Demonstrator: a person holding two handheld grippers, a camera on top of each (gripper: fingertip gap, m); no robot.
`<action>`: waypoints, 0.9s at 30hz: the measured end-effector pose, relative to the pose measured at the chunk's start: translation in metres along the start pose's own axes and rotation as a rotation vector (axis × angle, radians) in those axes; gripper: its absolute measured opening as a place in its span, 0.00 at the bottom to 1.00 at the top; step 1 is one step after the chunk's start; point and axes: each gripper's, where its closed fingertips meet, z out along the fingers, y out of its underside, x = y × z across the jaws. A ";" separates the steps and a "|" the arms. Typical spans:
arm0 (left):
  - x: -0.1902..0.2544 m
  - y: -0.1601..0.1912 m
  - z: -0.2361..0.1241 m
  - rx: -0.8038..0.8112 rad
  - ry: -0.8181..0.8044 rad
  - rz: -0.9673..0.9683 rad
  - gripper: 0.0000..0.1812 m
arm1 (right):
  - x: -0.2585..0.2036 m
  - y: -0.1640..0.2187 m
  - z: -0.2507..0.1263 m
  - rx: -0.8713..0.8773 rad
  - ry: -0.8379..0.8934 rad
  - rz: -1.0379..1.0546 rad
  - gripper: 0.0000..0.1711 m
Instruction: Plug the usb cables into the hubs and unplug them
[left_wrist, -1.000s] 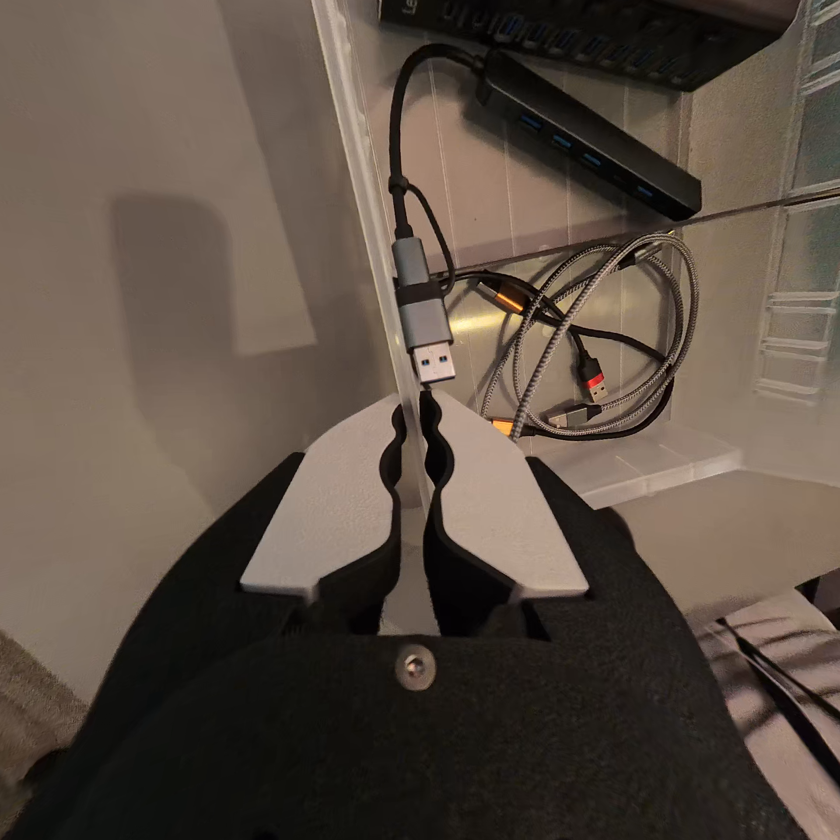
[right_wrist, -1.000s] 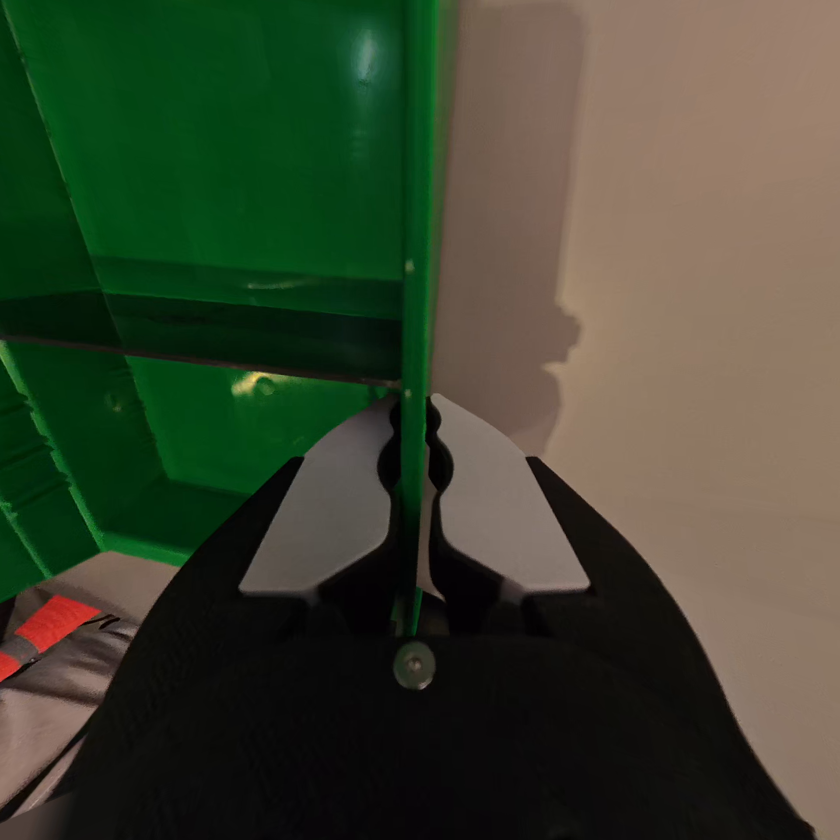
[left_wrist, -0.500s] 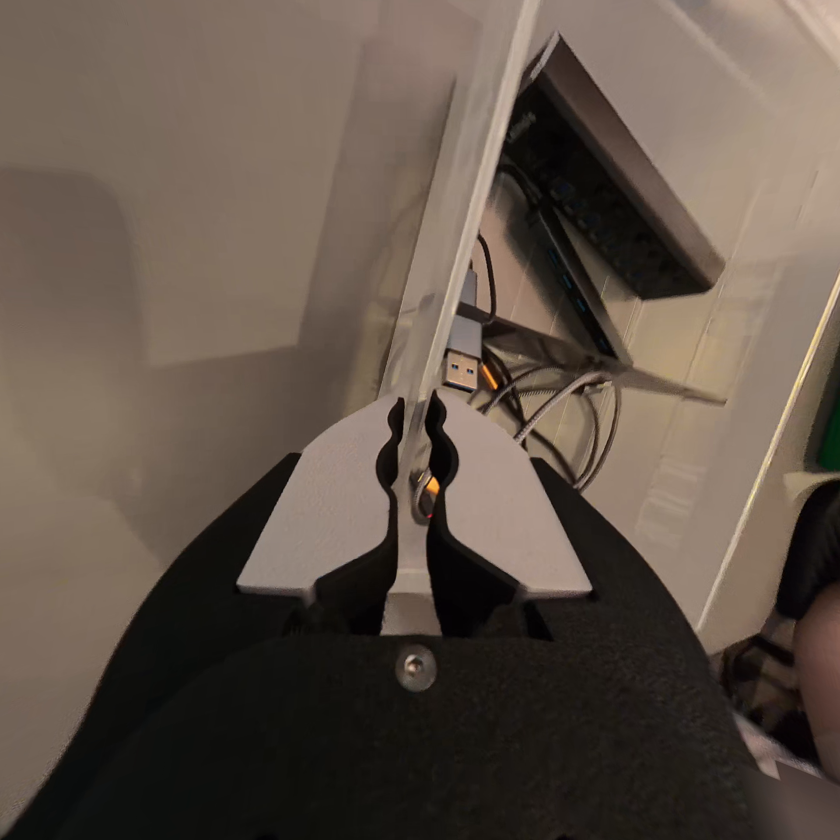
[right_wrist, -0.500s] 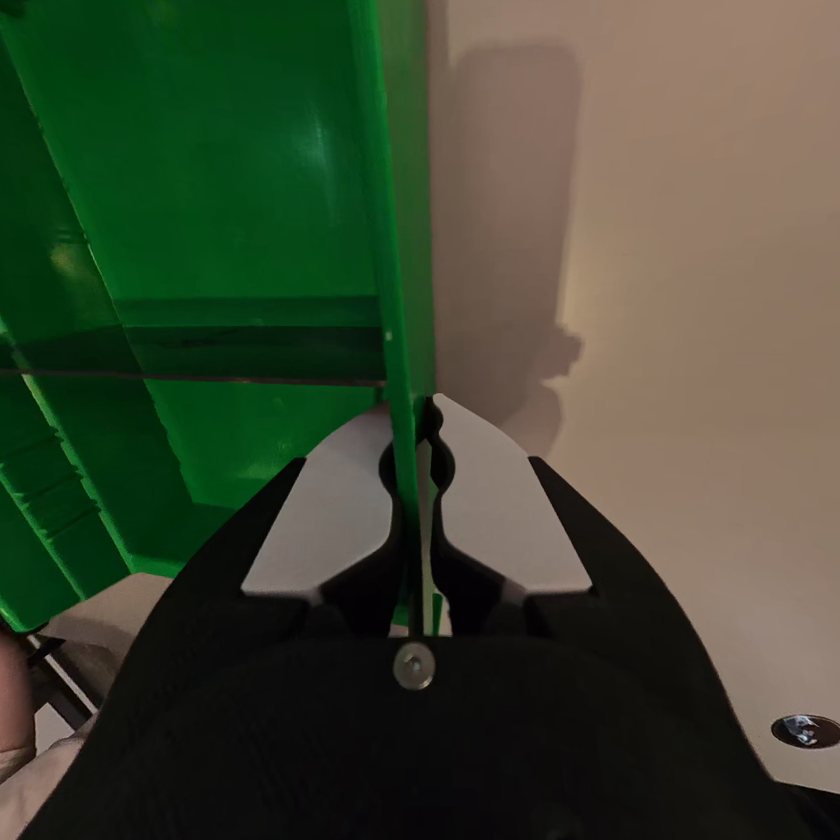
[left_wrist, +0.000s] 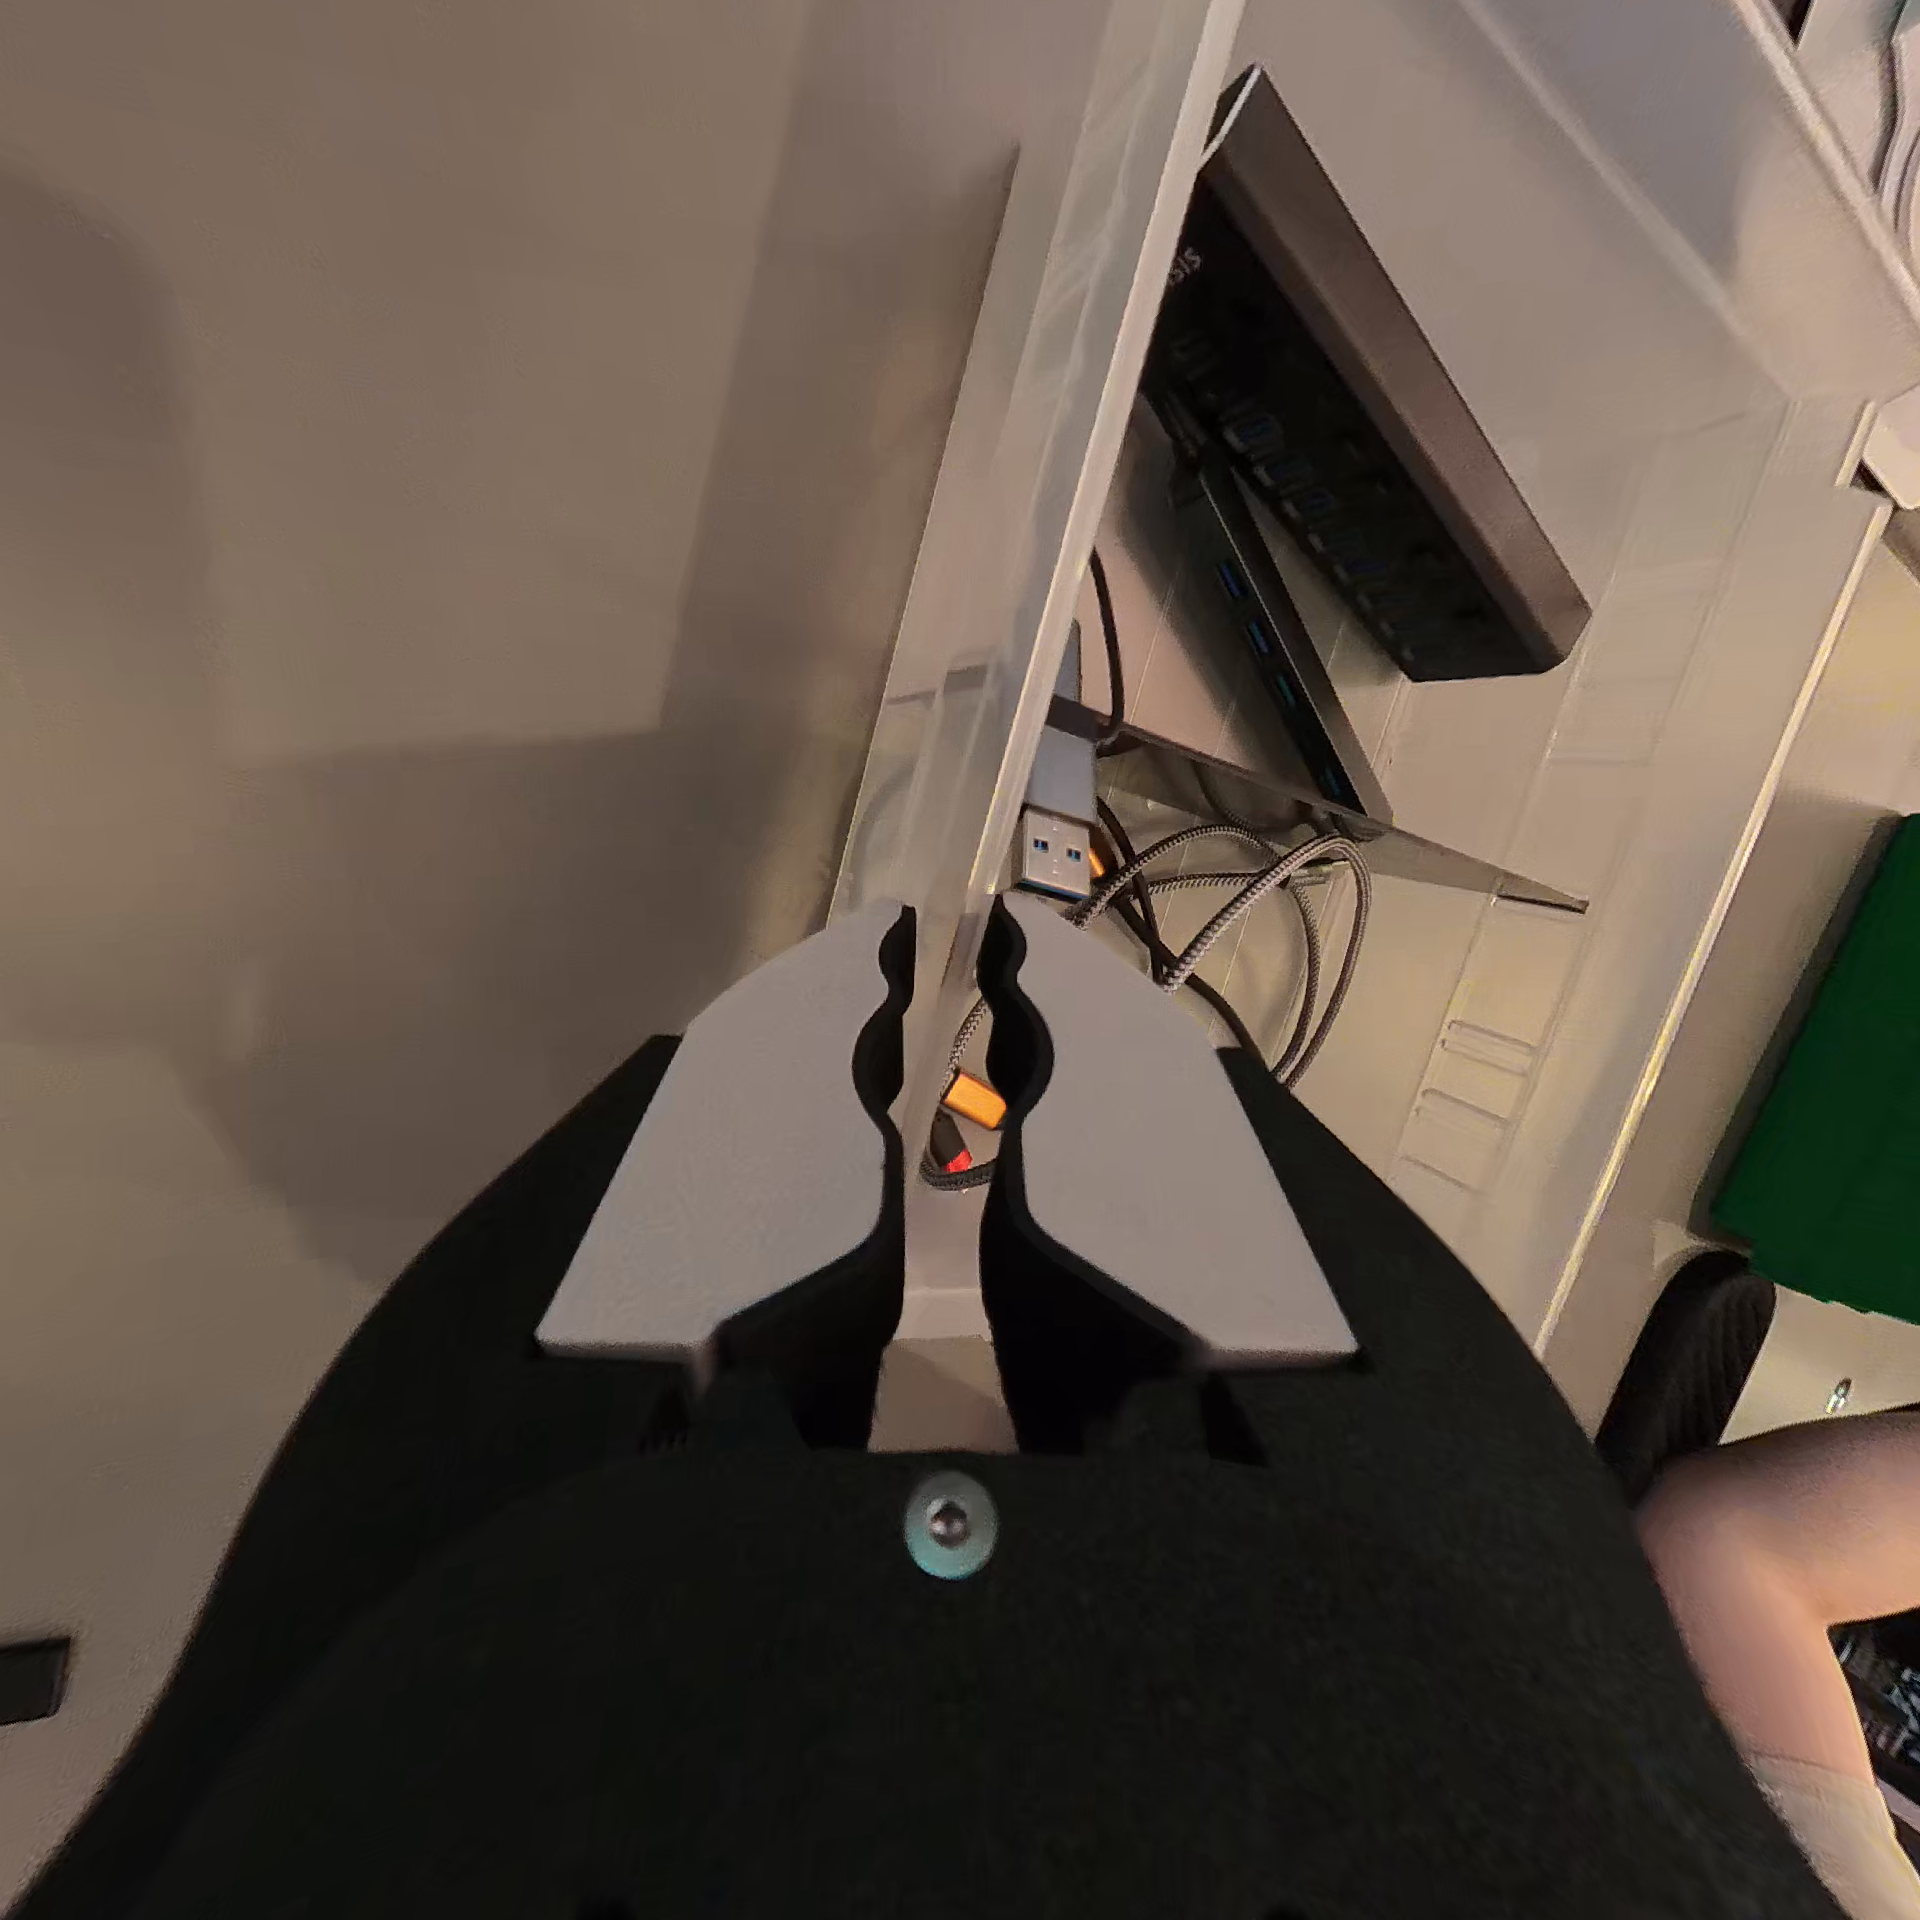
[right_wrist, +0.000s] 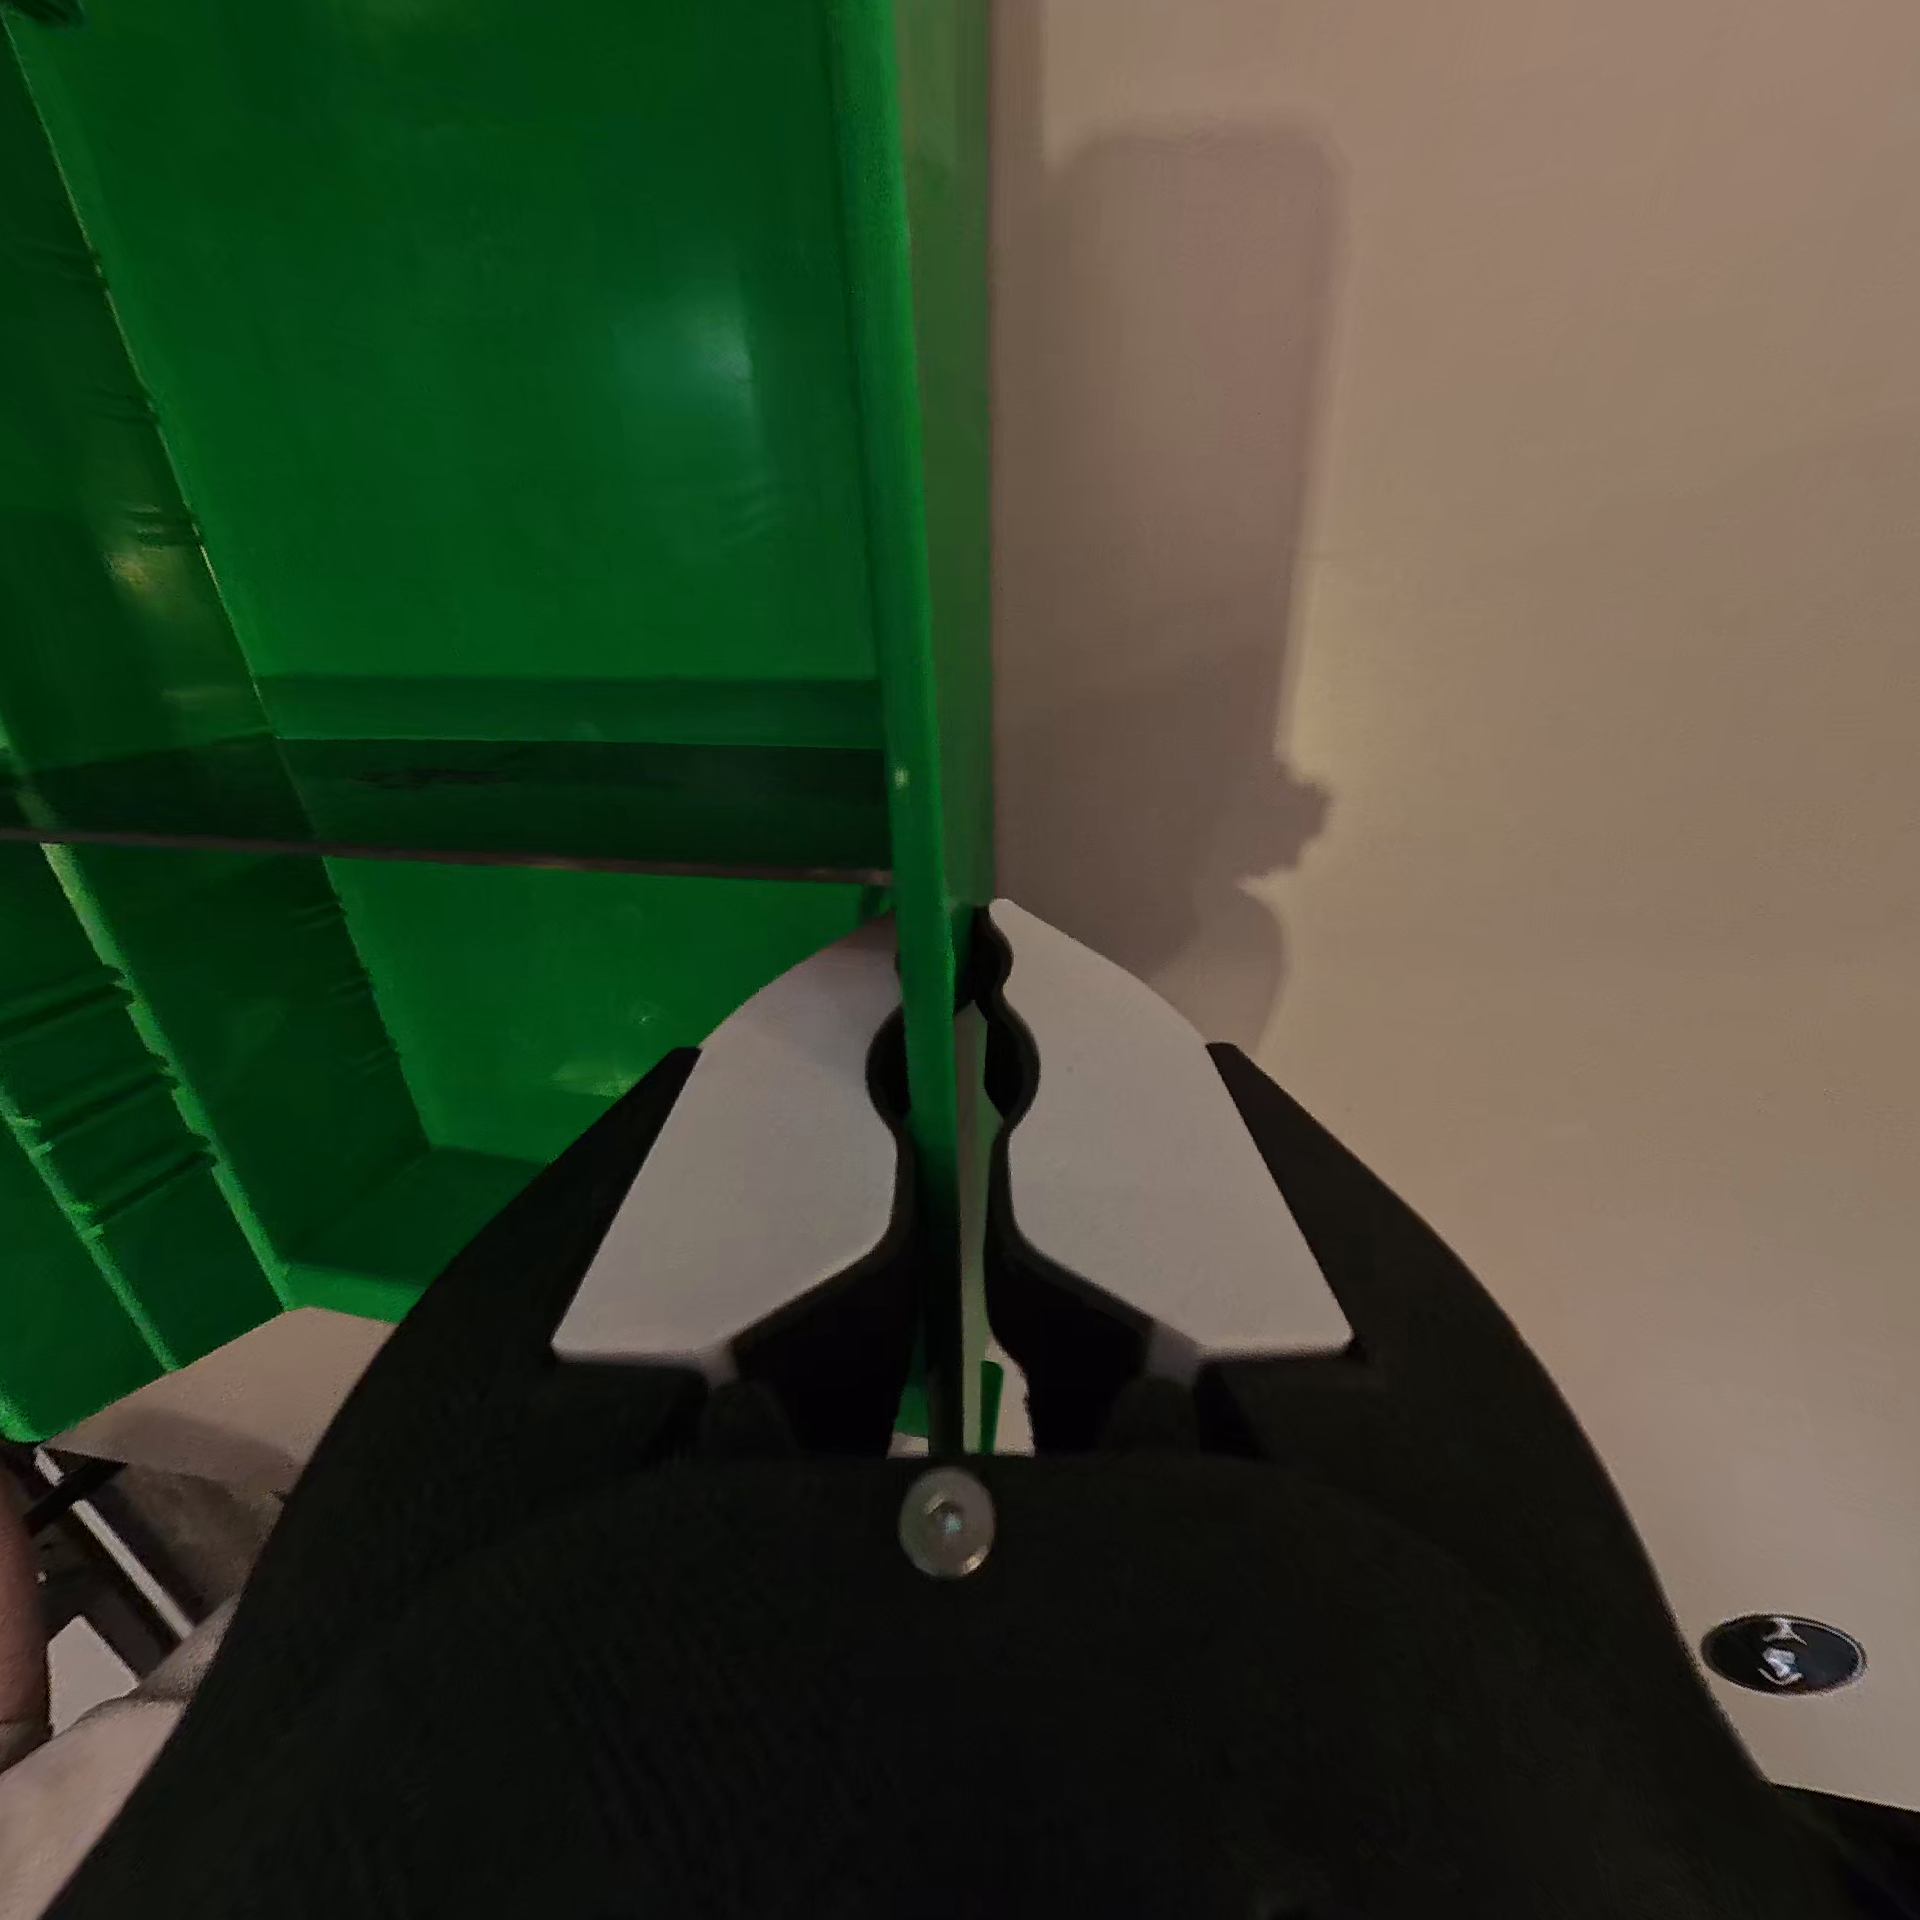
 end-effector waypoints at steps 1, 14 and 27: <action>0.001 0.001 0.001 -0.005 0.000 0.001 0.06 | 0.000 -0.001 0.000 0.002 0.005 -0.003 0.04; 0.021 0.009 0.007 -0.067 0.103 0.040 0.07 | -0.004 -0.006 0.002 0.020 -0.011 -0.007 0.05; 0.015 -0.019 -0.024 0.134 -0.009 0.107 0.11 | -0.004 -0.016 -0.007 0.106 -0.028 0.027 0.09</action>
